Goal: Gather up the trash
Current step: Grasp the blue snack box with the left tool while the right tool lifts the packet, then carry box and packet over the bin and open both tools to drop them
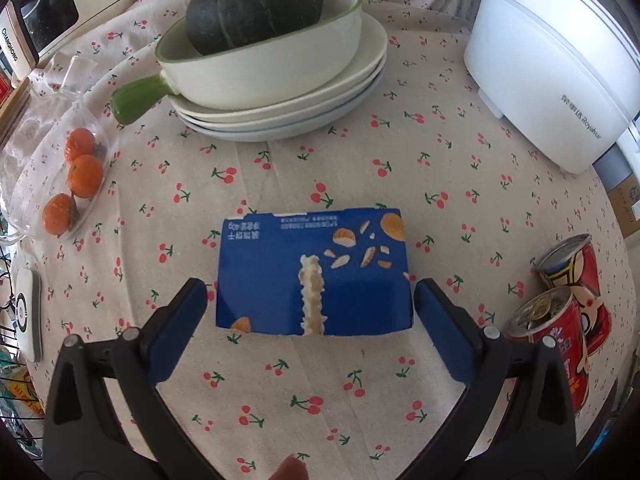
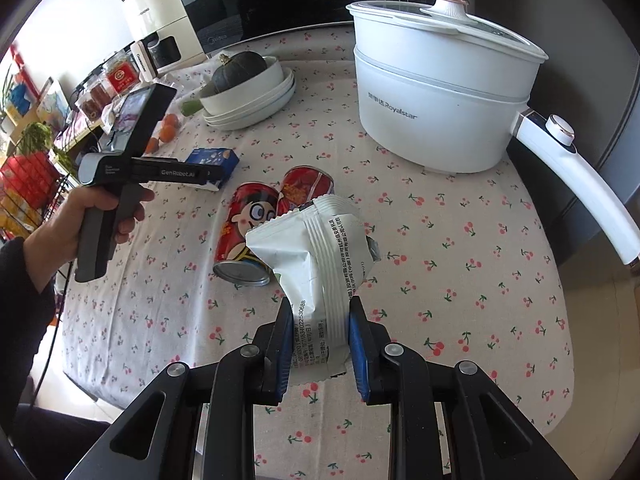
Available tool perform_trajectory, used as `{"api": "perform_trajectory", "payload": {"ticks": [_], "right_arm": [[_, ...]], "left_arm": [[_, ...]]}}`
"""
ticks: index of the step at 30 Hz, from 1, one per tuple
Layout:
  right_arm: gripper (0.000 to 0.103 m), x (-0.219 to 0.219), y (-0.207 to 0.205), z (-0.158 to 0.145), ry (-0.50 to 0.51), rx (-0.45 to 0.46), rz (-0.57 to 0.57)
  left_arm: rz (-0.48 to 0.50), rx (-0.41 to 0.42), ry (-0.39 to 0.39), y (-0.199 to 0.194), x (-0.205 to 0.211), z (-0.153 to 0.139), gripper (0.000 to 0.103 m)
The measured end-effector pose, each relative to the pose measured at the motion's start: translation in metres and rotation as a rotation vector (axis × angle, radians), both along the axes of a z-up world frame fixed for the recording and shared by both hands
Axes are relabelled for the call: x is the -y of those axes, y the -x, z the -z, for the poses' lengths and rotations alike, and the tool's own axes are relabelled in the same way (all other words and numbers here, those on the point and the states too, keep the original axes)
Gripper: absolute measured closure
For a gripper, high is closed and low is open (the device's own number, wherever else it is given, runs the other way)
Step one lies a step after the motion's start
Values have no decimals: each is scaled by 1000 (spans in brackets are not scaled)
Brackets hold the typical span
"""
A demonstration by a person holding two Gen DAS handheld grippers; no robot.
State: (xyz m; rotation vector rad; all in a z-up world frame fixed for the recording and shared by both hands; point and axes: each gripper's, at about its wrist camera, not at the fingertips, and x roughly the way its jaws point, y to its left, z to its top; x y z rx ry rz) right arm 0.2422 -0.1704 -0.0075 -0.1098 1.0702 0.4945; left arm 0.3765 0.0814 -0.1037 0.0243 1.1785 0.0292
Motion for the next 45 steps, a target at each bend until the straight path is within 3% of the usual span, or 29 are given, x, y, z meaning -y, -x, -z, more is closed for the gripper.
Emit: {"api": "perform_trajectory", "payload": {"ticks": [2,4,8,15,21,27,34,45], "right_arm": [[77,-1,3,-2,0,1,-4],[77,-1,5,-3,4,1,-4],[77,4,8,-5,9,-4,14],[77,10,28,-17,7,-9,49],[77,22,63,-24,0,-16,86],[77,46,106,-23,-18,-28,141],[76,84,154,-13,-70,-38,234],[76,146,200,4,-50,-53,335]], "left_arm": [[-8,11,2,1,1,1,0],[-16,28,-10,2,1,1,8],[-29,61,-6,18,-2,-5,8],[-46,115,47,78,-4,-32,9],[-31,114,116,145,12,-49,9],[68,112,90,208,49,-63,9],[174,138,127,266,94,-80,9],[356,109,199,305,170,-69,9]]}}
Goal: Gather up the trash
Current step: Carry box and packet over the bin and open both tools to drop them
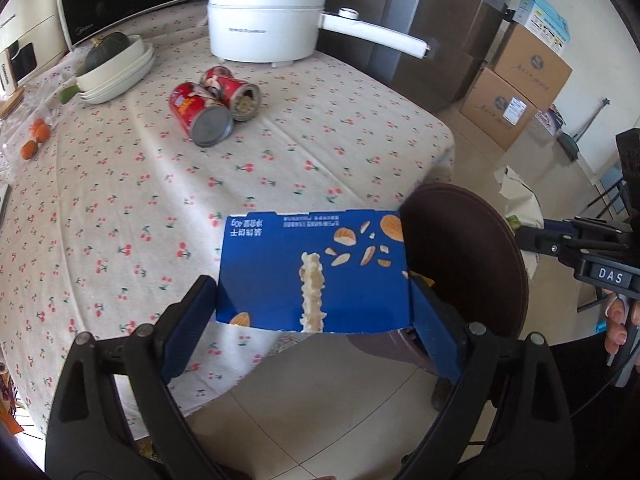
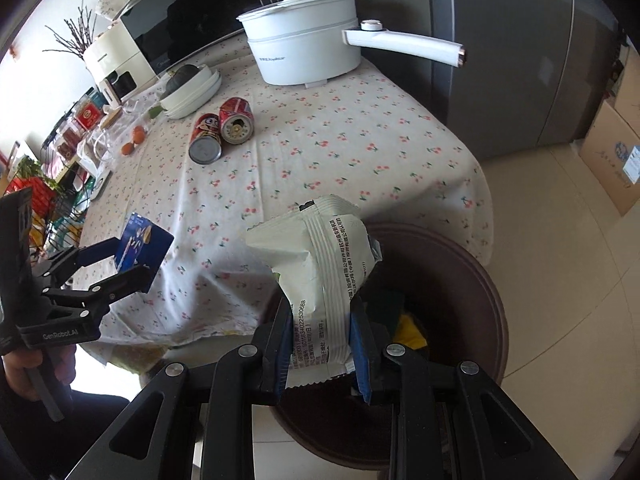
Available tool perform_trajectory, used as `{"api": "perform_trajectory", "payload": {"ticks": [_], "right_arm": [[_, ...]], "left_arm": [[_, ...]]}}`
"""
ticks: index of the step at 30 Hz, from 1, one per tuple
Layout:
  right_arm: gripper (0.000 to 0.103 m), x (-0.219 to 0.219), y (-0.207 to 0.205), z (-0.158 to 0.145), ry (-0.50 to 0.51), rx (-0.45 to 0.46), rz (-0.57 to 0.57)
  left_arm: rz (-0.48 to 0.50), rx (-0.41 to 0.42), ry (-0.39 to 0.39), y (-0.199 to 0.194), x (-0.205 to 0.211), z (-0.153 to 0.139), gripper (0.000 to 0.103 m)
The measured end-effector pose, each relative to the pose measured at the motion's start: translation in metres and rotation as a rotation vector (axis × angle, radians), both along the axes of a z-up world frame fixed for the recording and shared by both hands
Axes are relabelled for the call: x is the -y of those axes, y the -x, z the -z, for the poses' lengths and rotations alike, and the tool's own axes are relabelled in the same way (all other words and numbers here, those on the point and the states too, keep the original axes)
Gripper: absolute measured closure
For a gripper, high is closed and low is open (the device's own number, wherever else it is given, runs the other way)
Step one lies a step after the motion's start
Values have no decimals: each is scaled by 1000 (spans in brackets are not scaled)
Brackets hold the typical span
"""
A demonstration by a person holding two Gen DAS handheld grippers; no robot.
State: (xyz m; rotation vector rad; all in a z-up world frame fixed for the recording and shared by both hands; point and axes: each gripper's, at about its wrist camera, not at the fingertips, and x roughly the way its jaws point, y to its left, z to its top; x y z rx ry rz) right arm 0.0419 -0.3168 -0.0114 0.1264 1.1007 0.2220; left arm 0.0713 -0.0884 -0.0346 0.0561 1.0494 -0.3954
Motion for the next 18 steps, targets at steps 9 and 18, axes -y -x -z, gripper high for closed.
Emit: {"api": "perform_trajectory", "payload": {"ticks": [9,18], "right_arm": [[75,56,18,25,17,-65,113],[74,79,24,38,41,-107,162]], "left_arm": [[150,-38,51,9,64,13,9],[214,-71,74,1,95,30,7]]}}
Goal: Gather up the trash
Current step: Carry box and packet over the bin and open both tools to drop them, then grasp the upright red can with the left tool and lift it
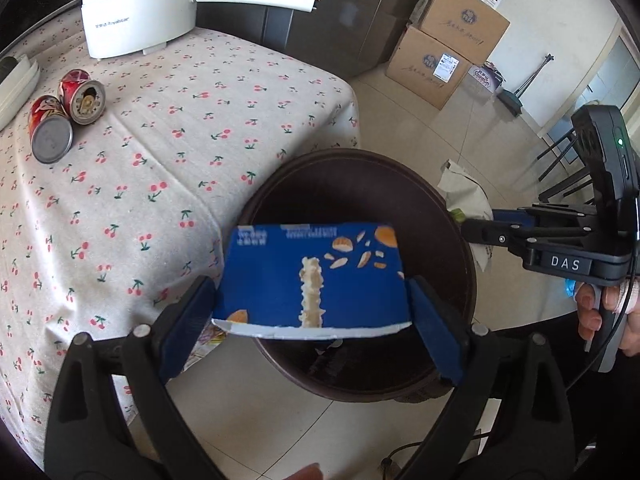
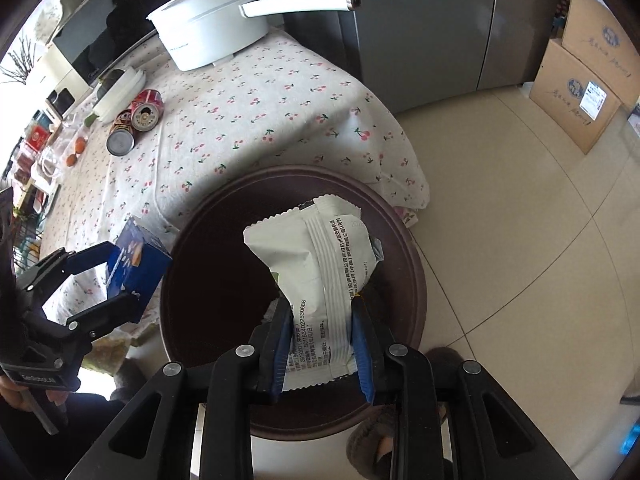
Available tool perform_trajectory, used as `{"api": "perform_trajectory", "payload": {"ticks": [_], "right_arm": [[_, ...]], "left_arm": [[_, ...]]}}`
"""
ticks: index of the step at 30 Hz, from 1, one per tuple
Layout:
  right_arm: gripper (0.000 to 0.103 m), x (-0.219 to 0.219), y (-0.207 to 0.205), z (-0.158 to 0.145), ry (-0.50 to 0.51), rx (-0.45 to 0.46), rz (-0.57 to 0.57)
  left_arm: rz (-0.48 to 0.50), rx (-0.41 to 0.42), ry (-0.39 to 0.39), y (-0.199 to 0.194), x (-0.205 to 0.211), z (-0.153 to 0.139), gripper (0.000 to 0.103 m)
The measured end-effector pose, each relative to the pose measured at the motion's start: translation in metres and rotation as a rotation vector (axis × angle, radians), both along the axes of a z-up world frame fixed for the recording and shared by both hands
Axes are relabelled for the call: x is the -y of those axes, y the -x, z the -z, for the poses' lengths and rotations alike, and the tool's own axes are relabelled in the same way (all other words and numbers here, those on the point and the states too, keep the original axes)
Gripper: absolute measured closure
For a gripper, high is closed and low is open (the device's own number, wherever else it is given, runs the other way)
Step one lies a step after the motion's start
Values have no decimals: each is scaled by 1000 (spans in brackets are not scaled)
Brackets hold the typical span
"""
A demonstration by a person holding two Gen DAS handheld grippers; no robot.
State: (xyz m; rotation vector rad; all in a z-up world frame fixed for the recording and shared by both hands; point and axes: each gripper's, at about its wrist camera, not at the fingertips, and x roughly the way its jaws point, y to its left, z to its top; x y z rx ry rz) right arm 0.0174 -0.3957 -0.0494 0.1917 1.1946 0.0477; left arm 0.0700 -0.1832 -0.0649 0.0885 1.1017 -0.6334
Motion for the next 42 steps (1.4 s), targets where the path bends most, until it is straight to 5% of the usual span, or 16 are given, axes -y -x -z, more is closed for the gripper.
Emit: {"api": "perform_trajectory", "payload": {"ticks": [10,12,14,24,32,39,42], "right_arm": [[67,-10,-7,8,12,-36,-15],[56,-16,-10,8,15,-34,-16],[31,-22,-14,6,12,-28,-9],[30,-73,-52,-11,45,-18,-80],[29,-141,-119,-45,67,47,-193],[29,-170,-172,-40,19,91,-185],[29,-169,-190,-28,52,62,-169]], "left_arm": [[-130,104,-54,-1,-43,-27,3],[-182,111,-59,-5,-62,-31,3],[-241,111,-69,-8,-83,-35,3],[-504,142,-170,-26,-187,-44,3],[-611,139,-249,-67,-229,-46,3],[-644,39,-120,-128,-219,-27,4],[-642,-24,-58,-157,-208,-13,16]]}}
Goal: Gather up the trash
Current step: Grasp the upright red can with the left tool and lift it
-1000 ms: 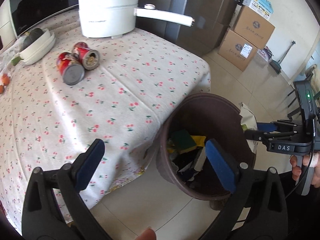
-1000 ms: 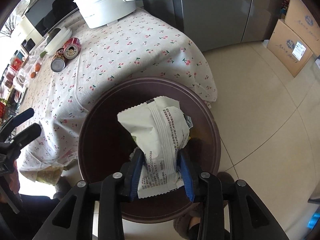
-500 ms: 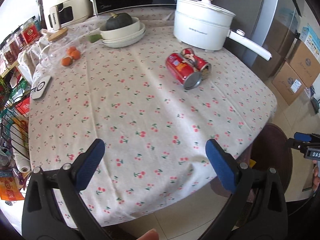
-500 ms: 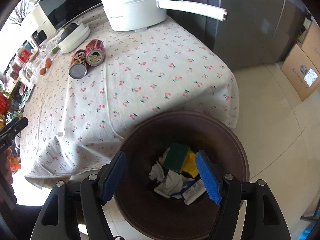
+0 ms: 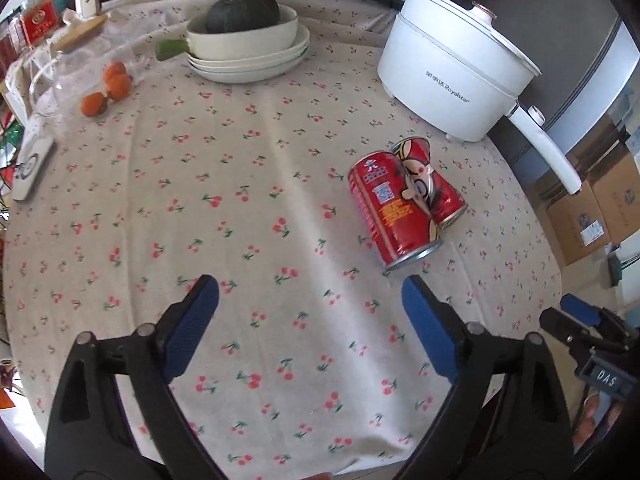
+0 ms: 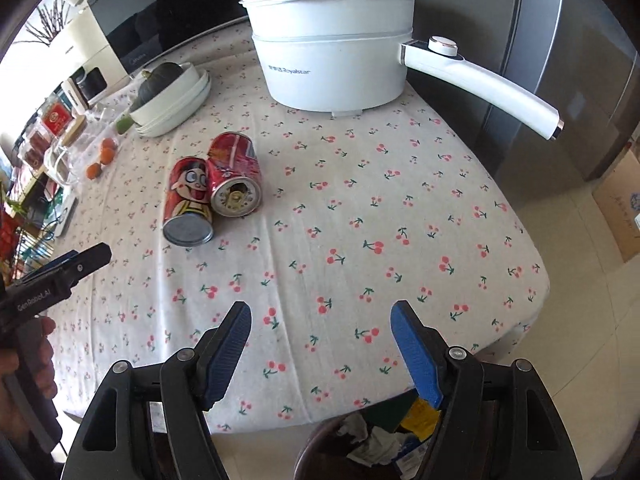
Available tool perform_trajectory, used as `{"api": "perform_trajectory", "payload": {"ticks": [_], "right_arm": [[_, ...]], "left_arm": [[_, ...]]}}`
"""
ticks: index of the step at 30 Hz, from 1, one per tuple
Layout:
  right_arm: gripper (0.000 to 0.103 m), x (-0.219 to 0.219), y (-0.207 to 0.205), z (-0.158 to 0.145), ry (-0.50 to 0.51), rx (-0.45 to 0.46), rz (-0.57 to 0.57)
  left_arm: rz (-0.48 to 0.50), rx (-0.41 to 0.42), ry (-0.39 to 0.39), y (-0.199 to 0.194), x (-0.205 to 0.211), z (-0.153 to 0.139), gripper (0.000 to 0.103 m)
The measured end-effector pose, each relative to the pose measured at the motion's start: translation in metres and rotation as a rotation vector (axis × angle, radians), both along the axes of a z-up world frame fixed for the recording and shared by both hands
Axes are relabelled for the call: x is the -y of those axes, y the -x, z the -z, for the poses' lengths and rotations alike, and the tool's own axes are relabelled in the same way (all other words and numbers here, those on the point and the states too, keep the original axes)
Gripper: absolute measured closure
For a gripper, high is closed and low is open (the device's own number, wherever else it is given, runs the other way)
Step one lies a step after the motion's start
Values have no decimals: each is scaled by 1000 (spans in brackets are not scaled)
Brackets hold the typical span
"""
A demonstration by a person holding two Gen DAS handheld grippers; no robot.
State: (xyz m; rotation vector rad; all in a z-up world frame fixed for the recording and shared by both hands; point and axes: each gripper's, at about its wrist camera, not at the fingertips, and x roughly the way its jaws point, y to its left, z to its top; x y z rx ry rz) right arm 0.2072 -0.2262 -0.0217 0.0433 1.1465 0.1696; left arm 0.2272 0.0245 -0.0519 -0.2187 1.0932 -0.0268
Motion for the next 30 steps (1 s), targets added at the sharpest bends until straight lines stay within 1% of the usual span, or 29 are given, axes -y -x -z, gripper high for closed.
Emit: {"api": "perform_trajectory", "payload": {"ticks": [2,3,4,6,9,14,16,19,21,24,27,29,30], "right_arm": [[29,5,-11,4,-12,-4,26],[29,9,-15,4,-15,-3,38],[29,11,-19,6,-13,-2,49],[29,16,-25,9,-14,-10,64],[29,22,-31,16,-36,-35,81],[29,28,-35,21,-84,-64,108],[29,28,-36,22,-92,-68,113],[29,29,-35,24,-88,-72,115],[29,29,-34,26,-83,-77,113],[29,29,-32,28,-76,-83,107],[29,31,-32,28,-69,-84,107],[29,32,-32,29,-74,-88,111],[29,32,-32,30,-78,-90,112]], "left_arm": [[9,-13,10,-15,10,9,22],[13,-20,12,-21,15,13,28],[13,-24,19,-26,19,18,31],[3,-35,51,-34,22,23,34],[-18,-41,108,-43,23,26,34],[-60,-20,198,-51,20,19,33],[-64,-15,196,-55,25,17,29],[-71,-22,179,-65,35,20,29],[-85,-22,188,-69,39,22,29],[-83,-33,169,-79,47,22,29],[-88,-45,171,-85,51,24,29],[-90,-59,173,-88,53,28,31],[-90,-63,173,-89,54,30,36]]}}
